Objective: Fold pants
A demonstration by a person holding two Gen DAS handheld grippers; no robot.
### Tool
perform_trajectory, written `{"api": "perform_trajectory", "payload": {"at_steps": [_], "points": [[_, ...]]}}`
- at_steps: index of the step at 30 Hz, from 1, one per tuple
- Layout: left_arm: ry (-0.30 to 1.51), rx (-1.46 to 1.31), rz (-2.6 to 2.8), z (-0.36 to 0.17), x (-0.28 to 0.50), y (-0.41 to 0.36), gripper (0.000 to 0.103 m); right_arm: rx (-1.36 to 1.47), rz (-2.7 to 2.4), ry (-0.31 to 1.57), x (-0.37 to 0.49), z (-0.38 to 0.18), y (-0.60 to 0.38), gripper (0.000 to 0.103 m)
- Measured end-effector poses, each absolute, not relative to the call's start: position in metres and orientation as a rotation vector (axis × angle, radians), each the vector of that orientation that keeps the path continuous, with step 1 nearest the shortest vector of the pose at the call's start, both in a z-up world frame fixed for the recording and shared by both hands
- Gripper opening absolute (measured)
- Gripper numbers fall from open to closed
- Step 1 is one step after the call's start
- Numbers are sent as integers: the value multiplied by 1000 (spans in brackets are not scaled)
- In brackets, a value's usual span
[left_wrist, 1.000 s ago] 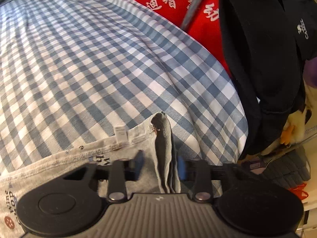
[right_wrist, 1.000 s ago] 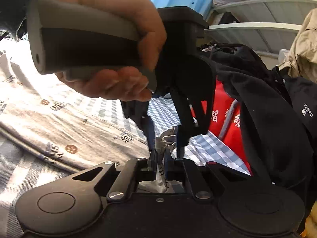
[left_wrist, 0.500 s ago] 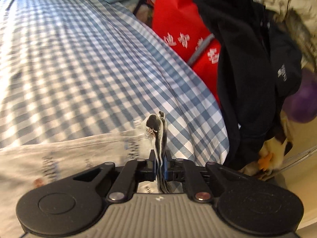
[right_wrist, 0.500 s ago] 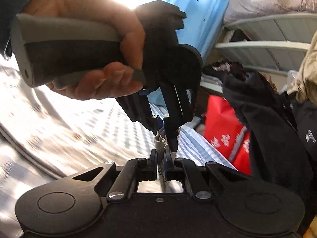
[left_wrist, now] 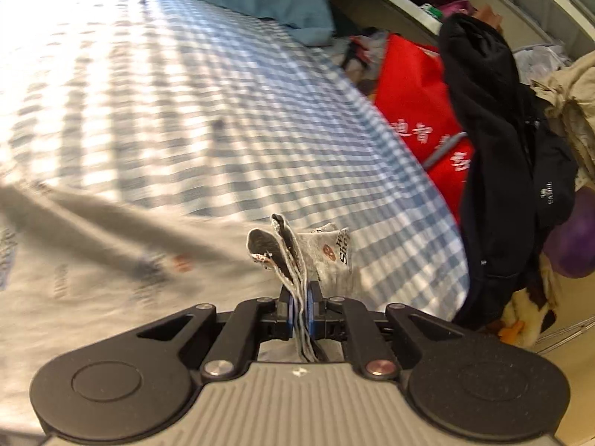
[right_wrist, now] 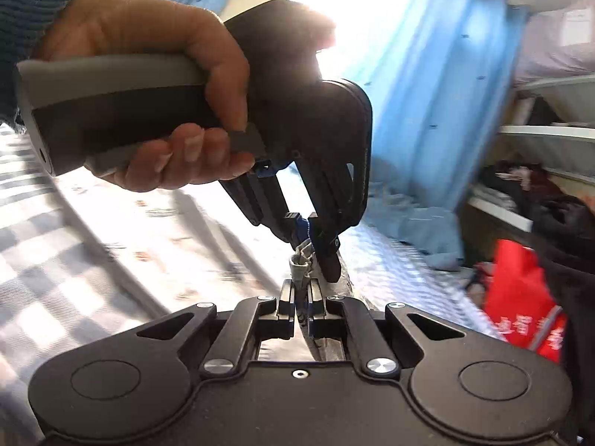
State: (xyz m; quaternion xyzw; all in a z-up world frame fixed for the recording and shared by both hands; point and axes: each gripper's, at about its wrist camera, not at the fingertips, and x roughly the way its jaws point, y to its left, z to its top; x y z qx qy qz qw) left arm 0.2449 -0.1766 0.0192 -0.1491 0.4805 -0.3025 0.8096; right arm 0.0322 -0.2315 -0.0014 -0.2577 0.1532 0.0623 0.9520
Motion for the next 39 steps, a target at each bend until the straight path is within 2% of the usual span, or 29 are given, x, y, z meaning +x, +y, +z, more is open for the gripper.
{"api": "perform_trajectory", "payload": {"at_steps": [10,16,30,39], "points": [[1048,-281,-620,-35,247,-126,7,-540,199,462,56,-34,-175,6],[1031,-296,-634,-46,242,-117,7,-504,178,485,57,-42,-168,6],[1027,-285,-609,-33,241,-122,7,-463,158,474,52,-45,-178,7],[967,-261,-667,3,238,-106,6,-431,137,430,49,-22,-167,6]]}}
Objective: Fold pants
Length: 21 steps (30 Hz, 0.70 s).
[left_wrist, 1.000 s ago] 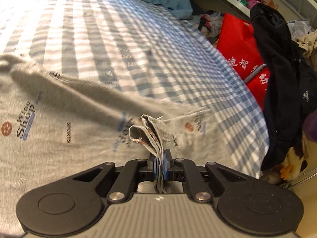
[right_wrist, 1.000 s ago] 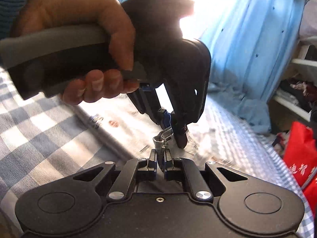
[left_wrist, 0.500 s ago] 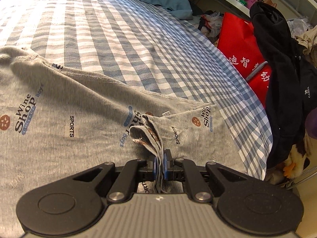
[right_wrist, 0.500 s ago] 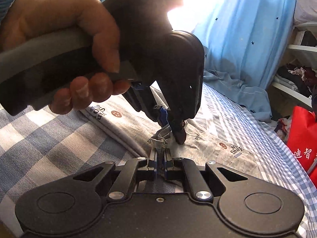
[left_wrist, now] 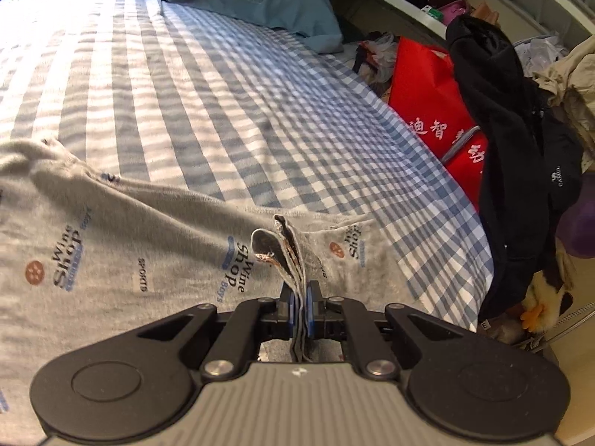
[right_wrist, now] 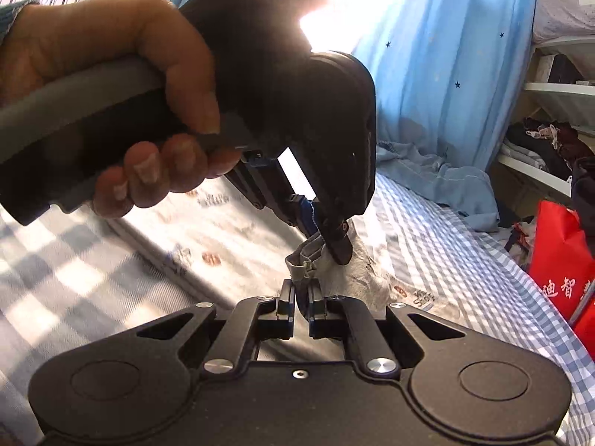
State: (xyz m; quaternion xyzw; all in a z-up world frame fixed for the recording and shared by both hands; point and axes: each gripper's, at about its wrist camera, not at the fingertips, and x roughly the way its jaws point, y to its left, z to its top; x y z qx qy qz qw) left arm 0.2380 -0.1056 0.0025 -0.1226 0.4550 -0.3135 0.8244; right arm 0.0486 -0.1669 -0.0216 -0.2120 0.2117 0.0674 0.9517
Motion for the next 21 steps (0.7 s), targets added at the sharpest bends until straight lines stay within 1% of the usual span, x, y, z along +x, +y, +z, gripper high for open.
{"api": "perform_trajectory", "payload": {"at_steps": [7,12,16,21], "points": [[928,-249,-642,21,236,-55,5,-448,222,384,47,-5,-126,6],[916,-231,-593,22,234,-6,5,-475,317,371,52,-7,-88,6],[936,-215,-555,8,236,23,5,-512,375,396,57,-17,-57,6],[983,-254,-534,-24,246,44,5,-524,402,463,62,-32,-35,6]]}}
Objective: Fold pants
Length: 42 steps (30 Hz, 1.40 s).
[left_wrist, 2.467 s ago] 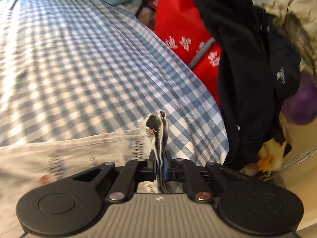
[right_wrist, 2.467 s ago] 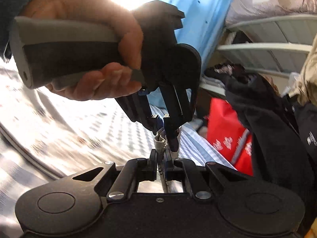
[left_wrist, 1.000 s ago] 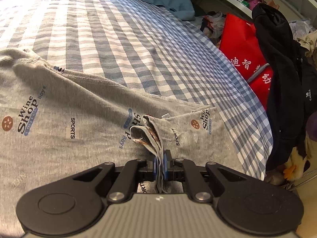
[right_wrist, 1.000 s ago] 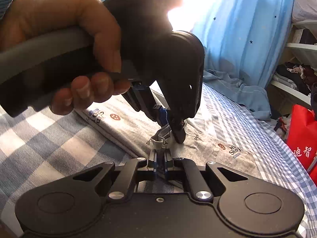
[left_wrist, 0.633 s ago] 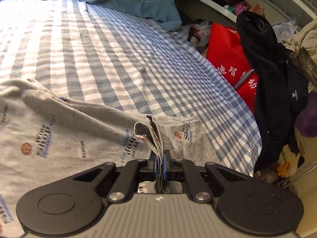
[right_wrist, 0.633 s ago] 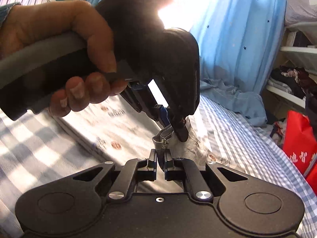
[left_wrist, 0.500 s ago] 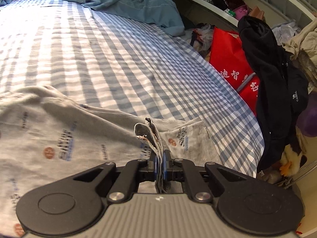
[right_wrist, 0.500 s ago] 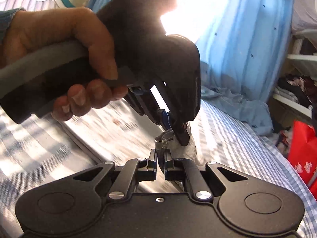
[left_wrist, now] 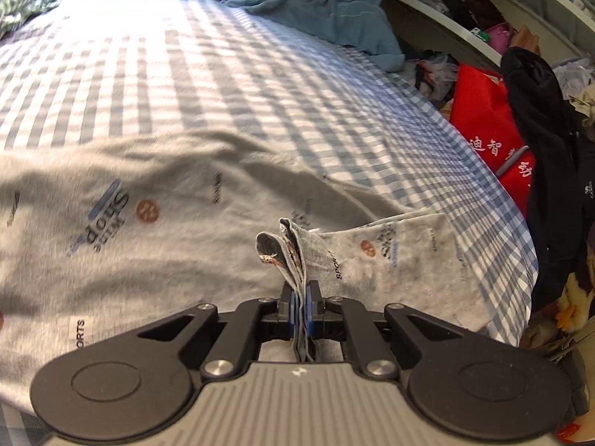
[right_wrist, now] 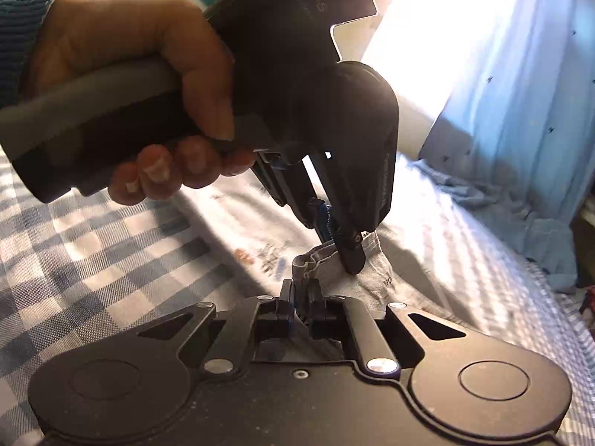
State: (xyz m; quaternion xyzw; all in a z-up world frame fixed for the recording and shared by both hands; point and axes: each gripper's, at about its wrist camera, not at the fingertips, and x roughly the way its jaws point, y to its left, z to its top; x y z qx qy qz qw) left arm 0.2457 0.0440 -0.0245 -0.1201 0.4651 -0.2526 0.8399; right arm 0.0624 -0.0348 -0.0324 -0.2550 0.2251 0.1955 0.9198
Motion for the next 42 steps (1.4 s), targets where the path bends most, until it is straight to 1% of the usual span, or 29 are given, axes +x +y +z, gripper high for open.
{"api": "perform_trajectory", "payload": {"at_steps": [5,8,9,10,11,12,13,14,15,16,17,19,20,21,22,27,34,37,42], "points": [[986,-306,-531,-43,246,53,7,-536,404,489,63,-40,-32,7],[978,-315,-513,-41,243,53,14,-533,408,477,62,-37,-34,11],[979,-316,-508,-39,241,54,19,-528,412,471,60,-36,-35,14],[979,-318,-504,-38,240,56,27,-526,411,465,61,-39,-35,21],[977,-322,-497,-37,238,58,32,-526,411,457,60,-39,-37,25],[972,-328,-485,-35,236,58,47,-524,412,449,57,-37,-41,36],[962,-333,-463,-31,235,57,64,-521,412,441,55,-37,-44,47],[946,-331,-435,-28,233,56,72,-520,409,427,52,-35,-48,52],[922,-319,-400,-24,230,55,82,-522,402,411,49,-34,-54,60],[896,-298,-369,-20,226,53,87,-527,386,393,45,-32,-63,69],[872,-276,-348,-17,223,51,89,-531,363,378,42,-30,-73,73],[825,-244,-302,-13,217,44,100,-517,305,350,37,-29,-98,91],[798,-225,-266,-12,215,40,102,-501,272,336,36,-28,-112,96],[778,-209,-236,-12,213,35,102,-481,240,328,36,-28,-128,102],[758,-185,-195,-14,212,28,102,-466,204,329,39,-27,-142,102],[697,-114,-100,-27,209,-4,102,-495,72,310,72,-25,-192,102],[670,-85,-7,-55,208,-13,103,-609,49,278,137,-39,-225,102],[674,-61,8,-54,207,-18,102,-669,9,335,176,-60,-243,102],[682,-16,24,-56,209,-25,103,-558,-73,420,207,-65,-276,102]]}}
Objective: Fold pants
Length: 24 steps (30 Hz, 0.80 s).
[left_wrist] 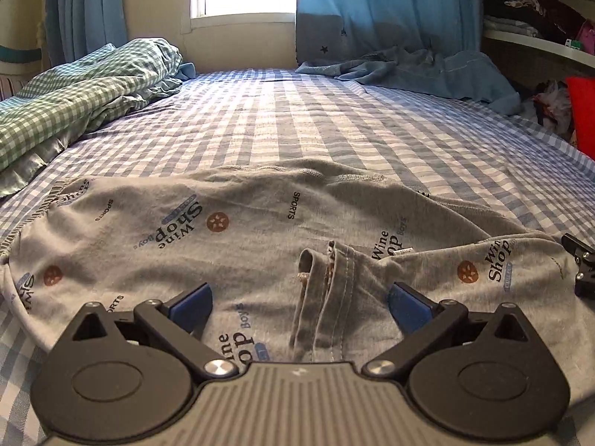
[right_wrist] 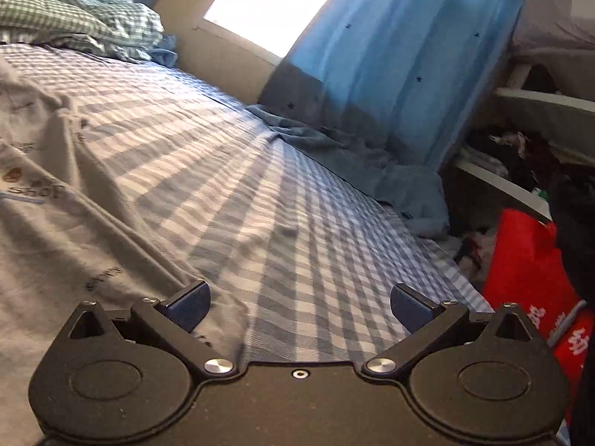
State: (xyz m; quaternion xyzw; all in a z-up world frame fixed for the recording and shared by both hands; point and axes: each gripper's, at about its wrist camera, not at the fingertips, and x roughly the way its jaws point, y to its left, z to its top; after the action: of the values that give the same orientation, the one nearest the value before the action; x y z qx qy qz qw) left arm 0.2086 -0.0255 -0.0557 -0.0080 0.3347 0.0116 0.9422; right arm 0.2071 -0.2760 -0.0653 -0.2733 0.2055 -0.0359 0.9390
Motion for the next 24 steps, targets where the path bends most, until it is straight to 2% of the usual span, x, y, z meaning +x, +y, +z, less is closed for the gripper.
{"api": "perform_trajectory", "payload": {"at_steps": [10,17,24], "points": [[680,-38,9,-57,209,-18,103,-387,-90,526,209,-53,-297,102],[677,-37,9,-57,209,-18,103,-428,-165,416,120,-56,-275,102],[677,-40,8,-57,208,-17,103,-610,-266,326,100,-78,-252,102]]}}
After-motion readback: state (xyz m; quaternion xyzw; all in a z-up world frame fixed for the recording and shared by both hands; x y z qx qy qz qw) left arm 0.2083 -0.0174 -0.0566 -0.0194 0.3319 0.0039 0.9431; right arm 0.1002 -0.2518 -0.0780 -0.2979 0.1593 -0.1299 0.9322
